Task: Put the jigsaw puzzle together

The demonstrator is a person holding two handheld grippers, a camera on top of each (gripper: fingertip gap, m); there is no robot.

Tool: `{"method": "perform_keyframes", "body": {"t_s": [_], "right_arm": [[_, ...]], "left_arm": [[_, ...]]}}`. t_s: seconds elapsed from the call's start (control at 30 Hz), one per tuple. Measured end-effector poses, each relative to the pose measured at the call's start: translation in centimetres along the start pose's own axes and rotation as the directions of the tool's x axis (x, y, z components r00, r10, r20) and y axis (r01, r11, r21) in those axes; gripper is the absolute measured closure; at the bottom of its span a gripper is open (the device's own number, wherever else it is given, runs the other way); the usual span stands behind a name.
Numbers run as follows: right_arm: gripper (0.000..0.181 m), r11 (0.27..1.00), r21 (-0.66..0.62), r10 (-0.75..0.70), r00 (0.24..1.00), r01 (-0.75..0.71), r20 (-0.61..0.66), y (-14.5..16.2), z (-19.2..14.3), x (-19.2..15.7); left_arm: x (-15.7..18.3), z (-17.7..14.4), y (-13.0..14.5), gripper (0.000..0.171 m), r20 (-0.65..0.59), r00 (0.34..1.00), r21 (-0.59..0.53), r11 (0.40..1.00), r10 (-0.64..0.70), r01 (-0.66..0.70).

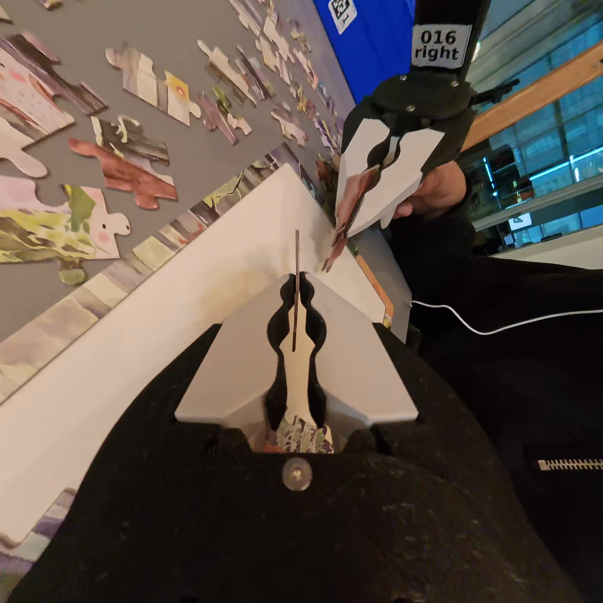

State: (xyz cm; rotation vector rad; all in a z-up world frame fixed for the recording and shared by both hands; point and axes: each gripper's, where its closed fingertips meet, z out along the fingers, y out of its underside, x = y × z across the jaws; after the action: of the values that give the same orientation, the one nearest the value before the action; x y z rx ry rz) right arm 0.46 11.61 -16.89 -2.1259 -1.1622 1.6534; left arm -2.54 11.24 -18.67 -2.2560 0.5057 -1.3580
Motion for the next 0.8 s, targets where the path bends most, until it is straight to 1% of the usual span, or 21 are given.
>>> {"method": "perform_keyframes", "body": {"t_s": [0.1,0.13,0.2,0.23,0.3,0.33,0.4,0.5,0.7,0.8], "right_arm": [[0.181,1.0,0.001,-0.004,1.0,0.004,-0.001,0.0,0.0,0.0],[0.181,1.0,-0.001,-0.005,1.0,0.005,0.0,0.0,0.1,-0.1],[0.181,1.0,-0.003,-0.007,1.0,0.007,0.001,0.1,0.2,-0.1],[0.181,1.0,-0.005,-0.008,1.0,0.008,0.0,0.1,0.2,-0.1],[0.181,1.0,-0.004,-0.009,1.0,0.009,-0.001,0.1,0.2,-0.1],[0.181,1.0,-0.001,-0.009,1.0,0.009,-0.001,0.0,0.2,-0.1],[0.181,1.0,0.008,-0.012,1.0,0.012,-0.003,-0.1,0.1,-0.1],[0.181,1.0,0.02,-0.013,1.0,0.013,-0.002,-0.3,0.0,-0.1],[0.181,0.999,0.044,-0.009,1.0,0.009,-0.003,-0.7,-0.3,0.1],[0.181,0.999,0.05,-0.01,1.0,0.011,-0.007,-0.8,-0.4,0.2]], "left_arm": [[0.3,0.3,0.3,0.171,-0.007,1.0,-0.021,1.0,-0.004,0.004],[0.0,0.3,0.4,0.168,0.01,1.0,-0.033,0.999,0.0,0.001],[-1.4,-0.1,0.7,0.152,0.106,0.994,-0.067,0.997,0.04,-0.033],[-1.9,-0.4,0.8,0.152,0.151,0.986,-0.083,0.995,0.069,-0.057],[-2.3,-1.3,0.5,0.146,0.19,0.977,-0.085,0.993,0.095,-0.08],[-2.3,-1.8,0.3,0.146,0.199,0.975,-0.081,0.993,0.102,-0.087],[-2.2,-2.7,0.2,0.148,0.196,0.975,-0.089,0.992,0.104,-0.089],[-2.2,-3.2,1.3,0.148,0.192,0.975,-0.151,0.985,0.107,-0.079],[-1.6,-1.9,2.7,0.15,0.179,0.972,-0.222,0.969,0.152,-0.111],[-1.0,-1.4,2.9,0.151,0.154,0.976,-0.229,0.967,0.151,-0.114]]}}
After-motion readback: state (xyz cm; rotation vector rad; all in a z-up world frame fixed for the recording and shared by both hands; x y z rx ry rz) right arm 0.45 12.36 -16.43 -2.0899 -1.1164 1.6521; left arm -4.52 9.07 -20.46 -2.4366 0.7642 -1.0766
